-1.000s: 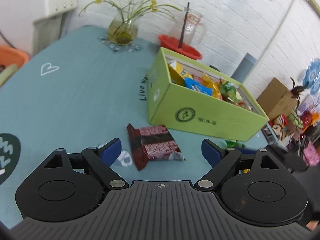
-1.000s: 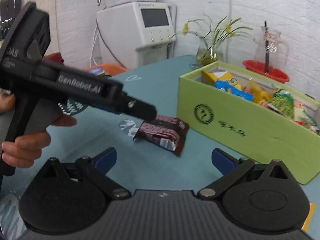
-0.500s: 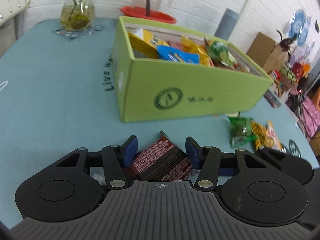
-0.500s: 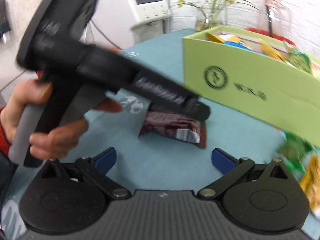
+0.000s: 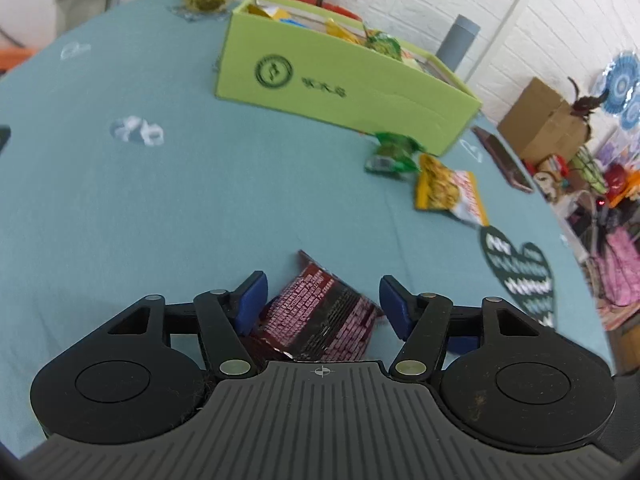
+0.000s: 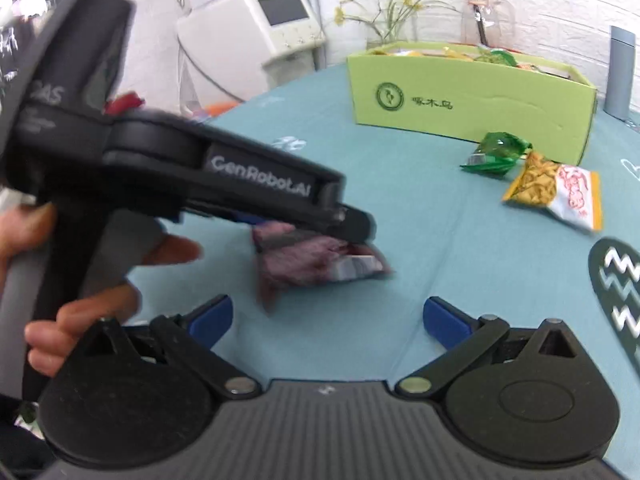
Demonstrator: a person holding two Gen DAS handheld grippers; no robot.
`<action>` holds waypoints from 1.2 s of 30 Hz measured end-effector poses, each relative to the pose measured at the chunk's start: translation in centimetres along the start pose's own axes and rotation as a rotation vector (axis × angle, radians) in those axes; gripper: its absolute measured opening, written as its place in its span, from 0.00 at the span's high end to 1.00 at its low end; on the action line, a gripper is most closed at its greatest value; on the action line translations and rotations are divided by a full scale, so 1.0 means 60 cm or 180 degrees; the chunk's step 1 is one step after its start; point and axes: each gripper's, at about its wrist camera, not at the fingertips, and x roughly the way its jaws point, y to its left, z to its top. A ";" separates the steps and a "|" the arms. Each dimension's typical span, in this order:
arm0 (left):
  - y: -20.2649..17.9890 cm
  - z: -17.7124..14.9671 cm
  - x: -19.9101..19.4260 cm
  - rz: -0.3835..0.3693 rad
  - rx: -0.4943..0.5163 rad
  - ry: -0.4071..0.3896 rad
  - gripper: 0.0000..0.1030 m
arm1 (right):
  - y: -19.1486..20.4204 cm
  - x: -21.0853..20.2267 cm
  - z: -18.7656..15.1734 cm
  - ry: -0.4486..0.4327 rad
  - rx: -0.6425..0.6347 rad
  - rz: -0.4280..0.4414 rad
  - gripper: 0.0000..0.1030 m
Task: Organize snacks
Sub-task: 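Reach the left tool to the dark red wafer packet and grasp it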
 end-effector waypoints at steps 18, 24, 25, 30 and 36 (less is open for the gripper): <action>0.006 -0.035 -0.029 -0.0526 0.0072 0.0231 0.36 | 0.050 0.023 -0.022 -0.0036 -0.0378 -0.0425 0.01; -0.020 -0.042 -0.019 -0.0418 0.0311 0.0185 0.36 | 0.050 0.021 -0.024 -0.0044 -0.0354 -0.0473 0.01; -0.020 -0.043 -0.019 -0.0423 0.0311 0.0180 0.35 | 0.050 0.022 -0.024 -0.0045 -0.0351 -0.0475 0.01; -0.019 -0.043 -0.018 -0.0441 0.0310 0.0172 0.33 | 0.051 0.020 -0.024 -0.0034 -0.0366 -0.0456 0.01; -0.021 -0.041 -0.014 -0.0446 0.0323 0.0171 0.33 | 0.042 0.003 -0.030 -0.0032 -0.0284 -0.0408 0.01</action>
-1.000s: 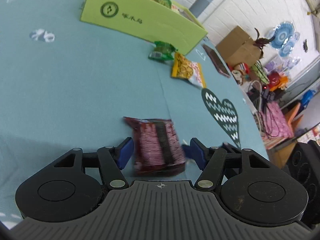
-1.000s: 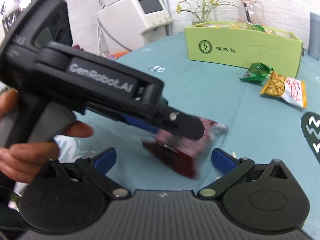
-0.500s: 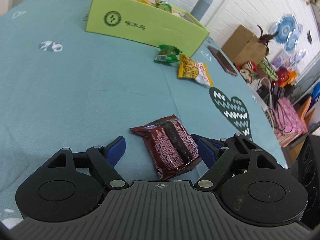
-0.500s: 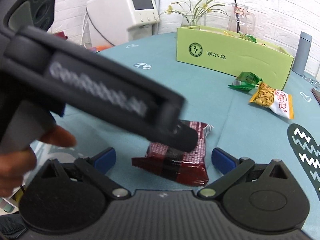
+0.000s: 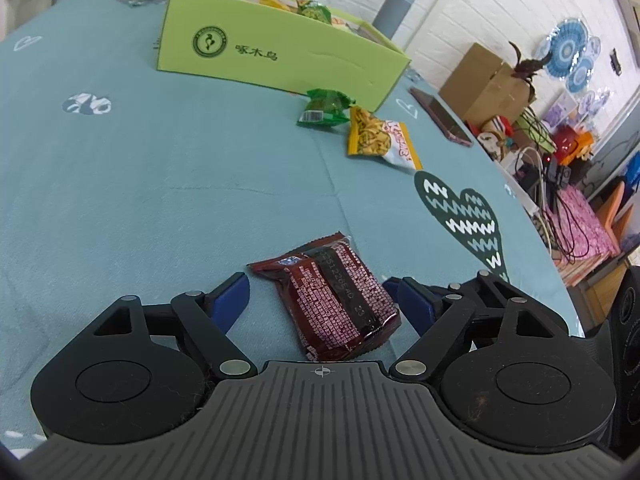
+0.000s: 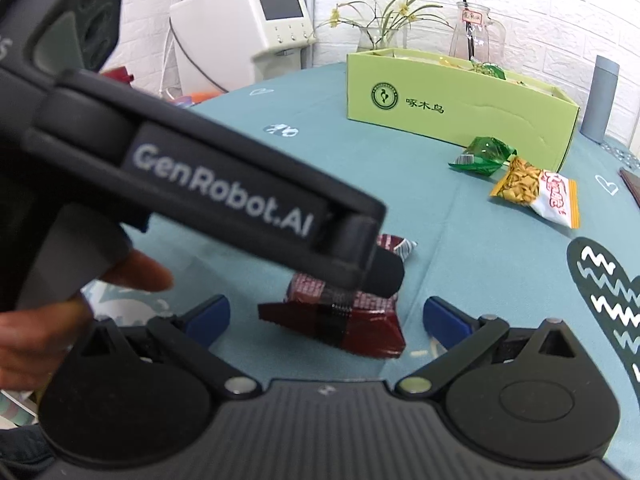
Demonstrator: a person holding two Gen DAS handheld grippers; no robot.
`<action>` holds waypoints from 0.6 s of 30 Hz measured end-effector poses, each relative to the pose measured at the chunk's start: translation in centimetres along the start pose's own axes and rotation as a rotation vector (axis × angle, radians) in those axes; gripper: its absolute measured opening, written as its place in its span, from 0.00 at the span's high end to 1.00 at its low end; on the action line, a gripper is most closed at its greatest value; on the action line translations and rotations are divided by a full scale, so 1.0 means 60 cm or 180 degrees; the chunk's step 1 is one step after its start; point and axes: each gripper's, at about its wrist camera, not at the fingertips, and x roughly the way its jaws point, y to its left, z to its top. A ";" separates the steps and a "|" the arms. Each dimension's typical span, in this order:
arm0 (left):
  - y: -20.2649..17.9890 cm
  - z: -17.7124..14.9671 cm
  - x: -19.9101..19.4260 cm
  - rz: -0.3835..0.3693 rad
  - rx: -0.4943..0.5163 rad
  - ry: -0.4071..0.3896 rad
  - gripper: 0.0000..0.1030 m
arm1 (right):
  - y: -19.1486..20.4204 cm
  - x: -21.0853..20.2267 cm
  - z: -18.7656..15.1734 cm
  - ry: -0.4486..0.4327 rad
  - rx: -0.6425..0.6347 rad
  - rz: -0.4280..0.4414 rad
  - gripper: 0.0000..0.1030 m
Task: Organize snacks
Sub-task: 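Reach the left tool to the dark red wafer packet and grasp it, then carry the dark red wafer packet into the green box and release it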
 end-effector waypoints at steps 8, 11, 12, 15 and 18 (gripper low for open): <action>-0.009 -0.014 -0.004 -0.0017 0.0233 0.0004 0.73 | 0.018 -0.004 0.003 -0.0031 -0.0200 0.0100 0.17; -0.009 -0.005 -0.003 0.0076 0.0232 -0.0025 0.75 | -0.003 0.002 0.015 -0.0030 -0.0080 0.0197 0.25; -0.007 0.003 -0.001 0.0075 0.0187 -0.0022 0.76 | -0.009 0.004 0.022 -0.0032 -0.0045 0.0212 0.25; -0.009 0.042 0.001 0.0079 0.0195 -0.0118 0.77 | -0.012 0.014 0.053 -0.0138 -0.0162 0.0088 0.25; -0.013 0.098 0.004 0.0065 0.0229 -0.0270 0.77 | -0.034 0.023 0.097 -0.0307 -0.0261 -0.0023 0.25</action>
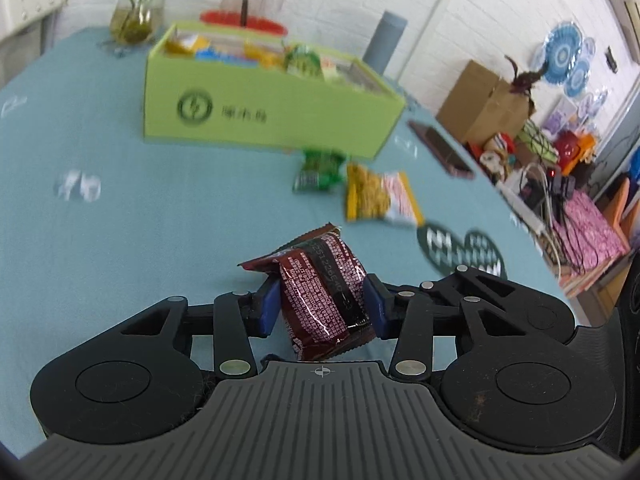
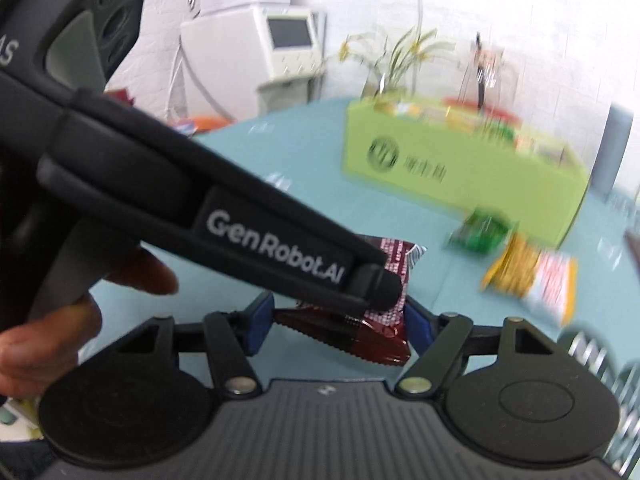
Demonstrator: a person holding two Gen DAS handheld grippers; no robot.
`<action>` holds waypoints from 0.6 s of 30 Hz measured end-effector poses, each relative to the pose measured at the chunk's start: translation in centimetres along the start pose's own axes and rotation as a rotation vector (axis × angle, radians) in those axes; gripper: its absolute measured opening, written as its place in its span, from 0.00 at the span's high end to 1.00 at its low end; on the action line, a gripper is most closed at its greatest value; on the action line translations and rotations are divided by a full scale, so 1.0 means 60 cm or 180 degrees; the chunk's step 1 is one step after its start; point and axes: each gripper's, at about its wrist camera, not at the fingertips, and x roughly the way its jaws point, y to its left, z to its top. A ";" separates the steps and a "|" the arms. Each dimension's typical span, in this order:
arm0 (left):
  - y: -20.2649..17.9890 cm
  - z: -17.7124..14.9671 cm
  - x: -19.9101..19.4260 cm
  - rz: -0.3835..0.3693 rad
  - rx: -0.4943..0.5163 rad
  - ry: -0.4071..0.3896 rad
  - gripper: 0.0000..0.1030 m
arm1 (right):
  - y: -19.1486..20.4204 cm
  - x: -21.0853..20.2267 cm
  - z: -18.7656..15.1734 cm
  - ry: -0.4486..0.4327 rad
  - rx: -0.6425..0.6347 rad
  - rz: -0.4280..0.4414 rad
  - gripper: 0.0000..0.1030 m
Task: Organize snacks
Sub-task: 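Carry the dark red wafer packet into the green box and release it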
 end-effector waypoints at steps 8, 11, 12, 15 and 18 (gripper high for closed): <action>0.012 0.207 0.052 0.0071 0.0142 -0.0499 0.76 | -0.116 0.099 0.172 -0.0392 -0.0171 -0.0214 0.26; 0.034 0.271 0.097 0.0205 0.0168 -0.0553 0.77 | -0.156 0.168 0.223 -0.0364 -0.0169 -0.0205 0.26; 0.047 0.291 0.116 0.0241 0.0176 -0.0534 0.77 | -0.168 0.193 0.234 -0.0329 -0.0155 -0.0190 0.26; 0.079 0.324 0.171 0.0327 0.0149 -0.0413 0.77 | -0.192 0.262 0.251 -0.0167 -0.0145 -0.0122 0.26; 0.107 0.326 0.209 0.0354 0.0062 -0.0317 0.73 | -0.203 0.306 0.250 -0.0078 -0.0114 -0.0058 0.25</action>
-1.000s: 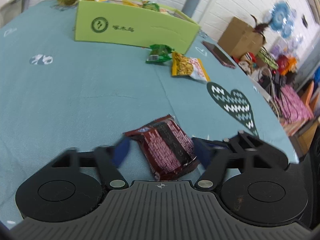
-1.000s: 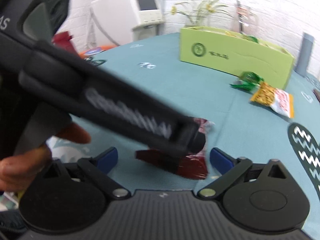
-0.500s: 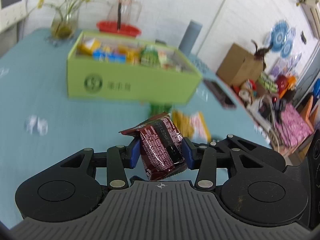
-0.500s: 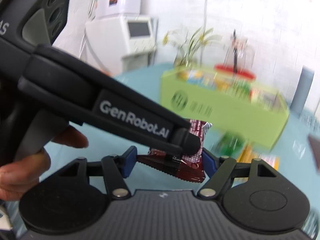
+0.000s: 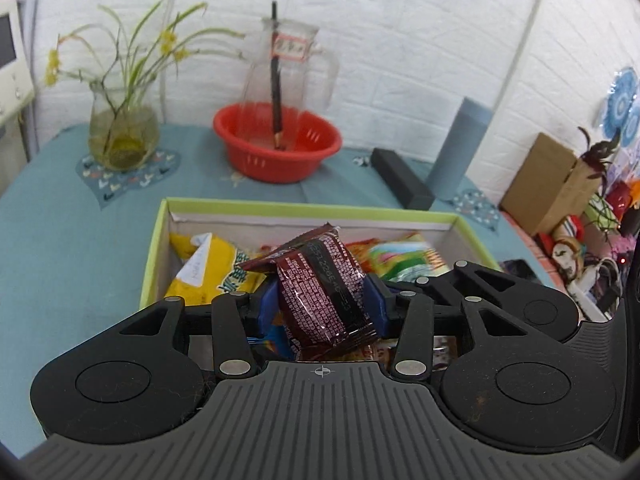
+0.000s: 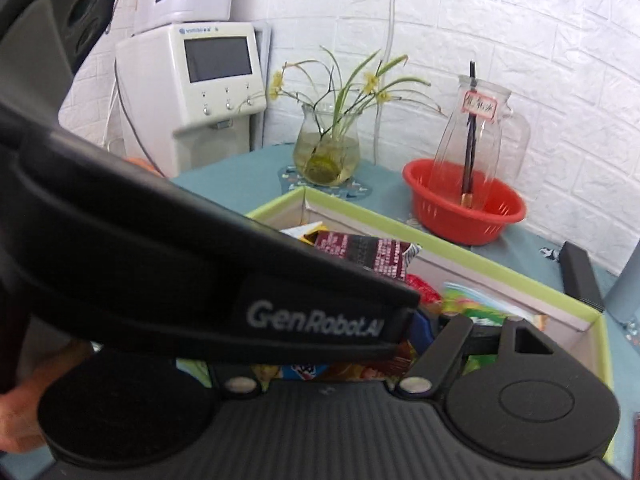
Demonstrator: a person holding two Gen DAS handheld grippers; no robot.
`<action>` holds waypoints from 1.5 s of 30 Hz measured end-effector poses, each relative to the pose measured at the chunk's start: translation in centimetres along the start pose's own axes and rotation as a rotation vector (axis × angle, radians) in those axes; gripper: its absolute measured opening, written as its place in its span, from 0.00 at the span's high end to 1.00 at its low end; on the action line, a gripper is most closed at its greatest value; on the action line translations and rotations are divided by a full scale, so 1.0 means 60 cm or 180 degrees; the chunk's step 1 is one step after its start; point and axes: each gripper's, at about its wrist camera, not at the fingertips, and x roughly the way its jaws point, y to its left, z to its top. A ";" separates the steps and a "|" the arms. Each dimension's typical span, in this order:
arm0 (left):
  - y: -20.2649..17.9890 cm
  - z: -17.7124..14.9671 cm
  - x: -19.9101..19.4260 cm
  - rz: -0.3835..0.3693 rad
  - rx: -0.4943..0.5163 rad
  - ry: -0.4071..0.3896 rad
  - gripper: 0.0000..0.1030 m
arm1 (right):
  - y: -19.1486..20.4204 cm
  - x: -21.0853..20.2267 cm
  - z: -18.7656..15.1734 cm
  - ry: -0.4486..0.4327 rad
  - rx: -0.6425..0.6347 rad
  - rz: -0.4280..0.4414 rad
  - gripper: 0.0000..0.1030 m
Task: Organize snacks
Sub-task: 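Carry the dark red wafer packet into the green box and release it, then grasp the white-and-yellow chip bag with the left tool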
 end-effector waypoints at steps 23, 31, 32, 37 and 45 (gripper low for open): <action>-0.065 -0.247 -0.166 -0.0625 -0.0146 0.0264 0.26 | 0.045 -0.287 -0.275 0.0253 0.0370 -0.0473 0.04; -0.056 -0.265 -0.152 -0.0474 -0.0275 0.0424 0.27 | -0.011 -0.223 -0.217 0.0231 -0.0306 -0.0267 0.04; -0.053 -0.264 -0.150 -0.0452 -0.0273 0.0429 0.27 | -0.016 -0.208 -0.212 0.0303 -0.0346 -0.0205 0.04; -0.039 -0.267 -0.139 -0.0438 -0.0336 0.0488 0.27 | -0.018 -0.174 -0.229 0.0559 0.0039 0.0096 0.04; -0.057 -0.283 -0.143 -0.0536 -0.0256 0.0541 0.26 | 0.074 -0.215 -0.264 0.0474 0.0202 0.0102 0.04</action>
